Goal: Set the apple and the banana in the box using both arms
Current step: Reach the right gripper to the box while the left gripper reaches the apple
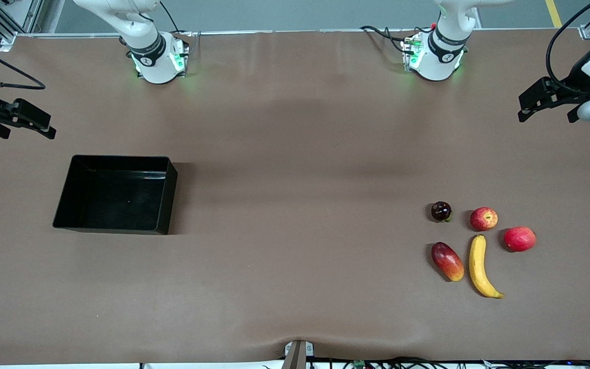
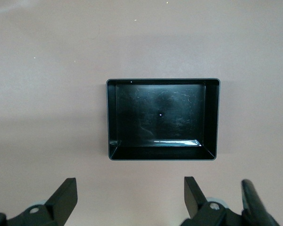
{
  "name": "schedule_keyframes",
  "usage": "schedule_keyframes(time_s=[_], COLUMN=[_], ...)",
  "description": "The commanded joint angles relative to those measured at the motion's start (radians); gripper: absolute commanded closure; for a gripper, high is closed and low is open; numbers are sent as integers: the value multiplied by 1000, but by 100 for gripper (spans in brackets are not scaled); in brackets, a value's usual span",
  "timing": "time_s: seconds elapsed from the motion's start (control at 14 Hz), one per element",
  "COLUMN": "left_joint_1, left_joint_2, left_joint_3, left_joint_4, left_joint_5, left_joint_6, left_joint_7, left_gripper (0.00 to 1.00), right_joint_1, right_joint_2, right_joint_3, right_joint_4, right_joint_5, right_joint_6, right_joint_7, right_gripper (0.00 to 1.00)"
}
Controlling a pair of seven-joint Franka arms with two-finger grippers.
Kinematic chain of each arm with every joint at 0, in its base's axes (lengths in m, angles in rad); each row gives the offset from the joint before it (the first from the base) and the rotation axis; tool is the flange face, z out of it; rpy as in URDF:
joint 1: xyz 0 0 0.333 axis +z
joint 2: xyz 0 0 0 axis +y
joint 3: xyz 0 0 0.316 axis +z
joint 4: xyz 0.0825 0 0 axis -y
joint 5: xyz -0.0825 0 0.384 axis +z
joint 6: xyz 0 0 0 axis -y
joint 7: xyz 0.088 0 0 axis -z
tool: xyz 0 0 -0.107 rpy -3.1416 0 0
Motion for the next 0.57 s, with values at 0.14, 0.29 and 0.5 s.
schedule_keyframes(time_s=[0.14,0.29,0.5], left_joint_1=[23,31,62], left_joint_2=[19,63,151], left_joint_3=[1,1,1], left_joint_4=[29,62,66], left_joint_5=[5,5,43], left_joint_6=[-9,-8,52], left_joint_7=[9,11,16], left_gripper=[0,0,0], right_joint_1=[-14,-14,-23], right_joint_2=[0,6,37], right_joint_3=[5,5,3], right_joint_4=[3,3,0], right_joint_5=[21,21,21], right_joint_6=[-5,-3,7], right_joint_7=[5,3,2], right_gripper=[0,0,0])
